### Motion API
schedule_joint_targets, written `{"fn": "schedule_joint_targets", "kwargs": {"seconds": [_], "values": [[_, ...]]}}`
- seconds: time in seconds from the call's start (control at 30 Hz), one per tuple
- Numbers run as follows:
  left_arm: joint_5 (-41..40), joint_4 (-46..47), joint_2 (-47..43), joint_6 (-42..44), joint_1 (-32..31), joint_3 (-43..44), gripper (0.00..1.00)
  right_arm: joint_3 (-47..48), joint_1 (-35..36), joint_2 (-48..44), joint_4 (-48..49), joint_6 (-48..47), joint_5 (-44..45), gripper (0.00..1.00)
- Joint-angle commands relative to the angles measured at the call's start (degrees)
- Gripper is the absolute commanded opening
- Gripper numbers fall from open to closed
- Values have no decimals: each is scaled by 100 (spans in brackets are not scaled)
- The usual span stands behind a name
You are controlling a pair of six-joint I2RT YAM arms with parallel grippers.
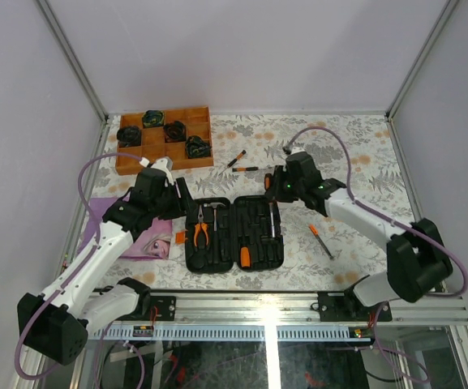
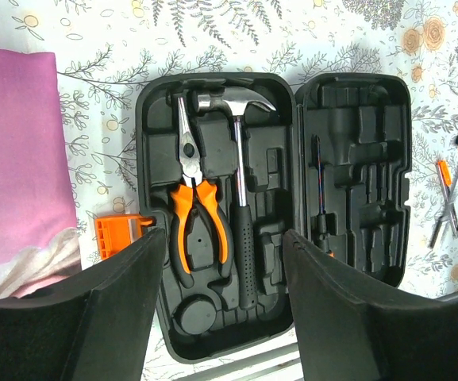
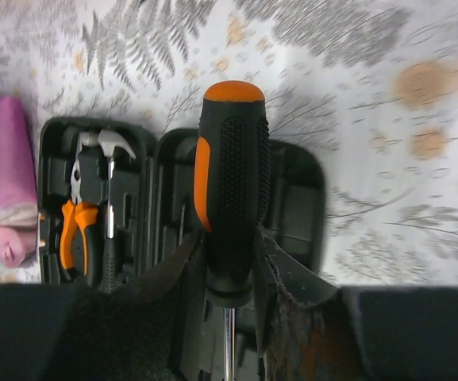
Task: Sort the tools into containers
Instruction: Place the screwdriver in the storage box.
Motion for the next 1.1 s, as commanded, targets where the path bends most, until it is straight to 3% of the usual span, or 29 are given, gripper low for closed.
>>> {"fn": "schedule_joint_targets", "kwargs": {"seconds": [0.0,0.4,1.07], "values": [[108,313,33,83,55,-33,60,62,465,403,725,412,-151,12],[41,287,42,84,49,-31,61,261,1020,1101,404,735,539,19],[34,287,42,81,53,-42,61,507,1144,1669,113,1170,825,44]]}}
